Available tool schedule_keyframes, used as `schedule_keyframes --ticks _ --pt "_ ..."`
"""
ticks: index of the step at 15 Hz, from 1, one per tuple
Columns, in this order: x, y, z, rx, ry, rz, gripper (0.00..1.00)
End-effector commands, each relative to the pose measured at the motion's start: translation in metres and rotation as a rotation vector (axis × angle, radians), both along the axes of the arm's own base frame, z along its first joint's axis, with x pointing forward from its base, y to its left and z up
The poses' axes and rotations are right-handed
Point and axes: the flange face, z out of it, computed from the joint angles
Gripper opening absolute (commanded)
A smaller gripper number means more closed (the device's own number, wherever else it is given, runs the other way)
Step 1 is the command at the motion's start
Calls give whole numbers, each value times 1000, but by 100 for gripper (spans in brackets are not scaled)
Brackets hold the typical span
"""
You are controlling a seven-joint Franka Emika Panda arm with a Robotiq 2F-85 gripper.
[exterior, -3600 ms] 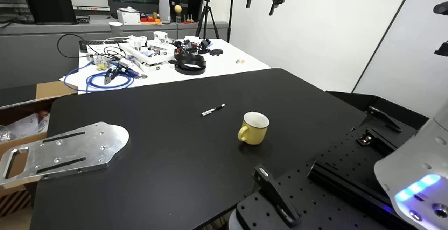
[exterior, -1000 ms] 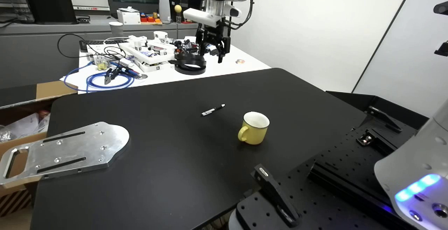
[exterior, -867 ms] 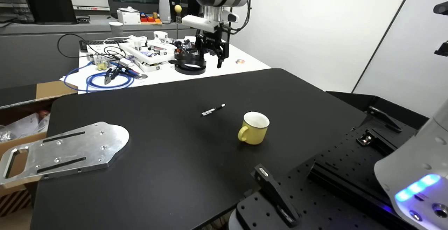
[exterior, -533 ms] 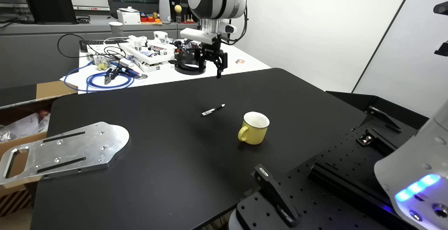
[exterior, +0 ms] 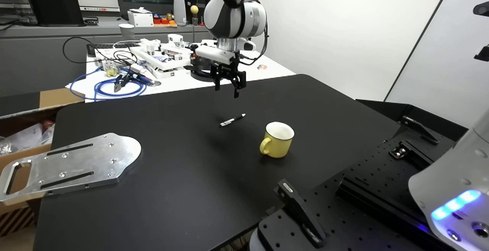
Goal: Put the marker inside the mug cup
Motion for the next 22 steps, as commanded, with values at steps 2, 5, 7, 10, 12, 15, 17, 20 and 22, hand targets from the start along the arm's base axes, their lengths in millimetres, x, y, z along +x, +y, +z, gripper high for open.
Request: schedule_keyframes --ticks 2,5,7,10,12,15,17,20,22 --pt "-7 -4 -19 16 12 4 100" --pt "-12 -5 -33 11 30 16 100" --pt "-17 -7 -42 10 43 22 100" --pt "-23 -6 -52 18 46 37 100" --pt "-27 -7 -59 15 51 52 100" --pt "-32 -9 -66 8 47 71 100" --pt "-37 -12 -72 3 45 79 100" --pt "-43 -16 -83 -10 46 87 100" --pt "-45 -18 -88 -22 42 91 100"
